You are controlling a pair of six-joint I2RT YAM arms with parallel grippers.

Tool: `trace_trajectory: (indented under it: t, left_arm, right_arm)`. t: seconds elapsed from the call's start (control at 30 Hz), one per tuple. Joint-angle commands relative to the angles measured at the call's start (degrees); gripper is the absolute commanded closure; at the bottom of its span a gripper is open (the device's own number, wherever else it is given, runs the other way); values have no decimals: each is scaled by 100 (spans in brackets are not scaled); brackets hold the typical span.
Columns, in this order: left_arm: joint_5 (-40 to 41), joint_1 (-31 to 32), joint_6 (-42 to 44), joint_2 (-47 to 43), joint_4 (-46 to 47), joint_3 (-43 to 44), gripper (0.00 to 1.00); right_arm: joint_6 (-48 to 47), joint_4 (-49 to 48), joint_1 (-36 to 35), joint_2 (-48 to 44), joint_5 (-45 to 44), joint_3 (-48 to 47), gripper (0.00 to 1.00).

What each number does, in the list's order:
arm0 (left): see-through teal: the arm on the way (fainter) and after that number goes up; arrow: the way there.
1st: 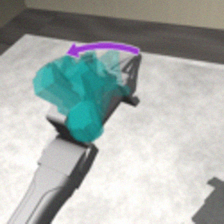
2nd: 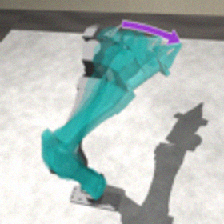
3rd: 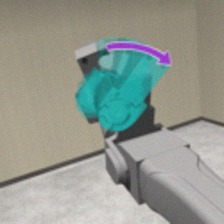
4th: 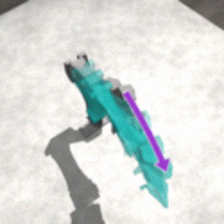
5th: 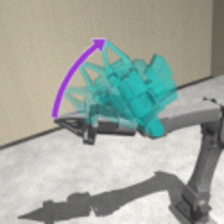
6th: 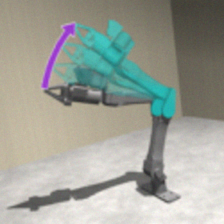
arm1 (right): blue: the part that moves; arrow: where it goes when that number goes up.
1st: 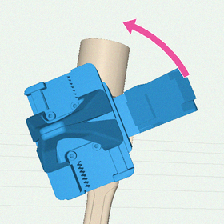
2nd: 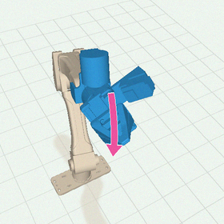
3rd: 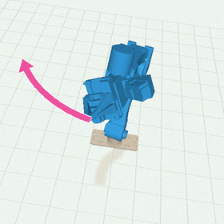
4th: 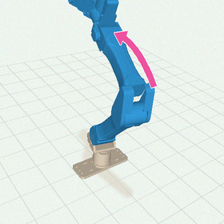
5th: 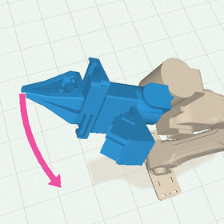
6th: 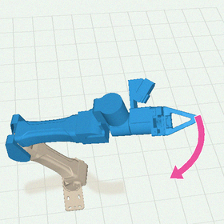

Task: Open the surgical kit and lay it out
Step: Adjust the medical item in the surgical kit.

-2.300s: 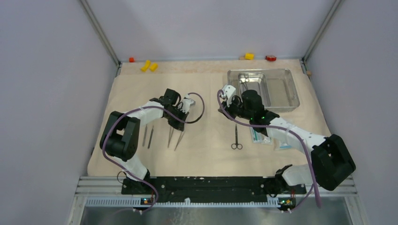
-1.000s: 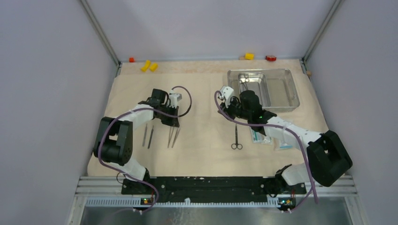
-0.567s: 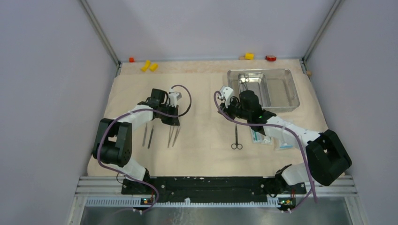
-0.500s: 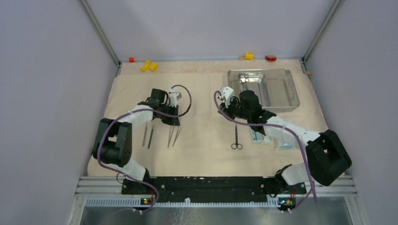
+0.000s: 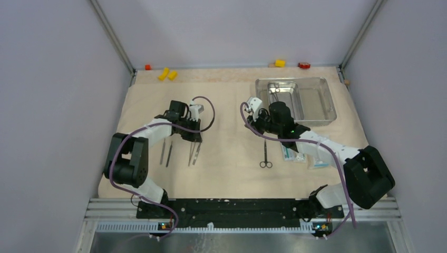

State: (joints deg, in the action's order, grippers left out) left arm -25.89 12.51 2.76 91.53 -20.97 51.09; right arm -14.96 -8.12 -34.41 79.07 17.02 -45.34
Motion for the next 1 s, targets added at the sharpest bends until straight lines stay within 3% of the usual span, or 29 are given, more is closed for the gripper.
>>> trace_trajectory:
  t: [0.0, 0.33, 0.97]
  left_arm:
    - [-39, -30, 76, -136, 170, -44, 86]
    - [-9, -38, 165, -153, 150, -57, 75]
    - [-302, -144, 319, 299, -135, 123, 71]
  right_arm:
    - [-68, -251, 49, 25, 52, -18, 82]
    - [-76, -243, 49, 3, 57, -19, 82]
    - [-112, -243, 49, -6, 65, -1, 82]
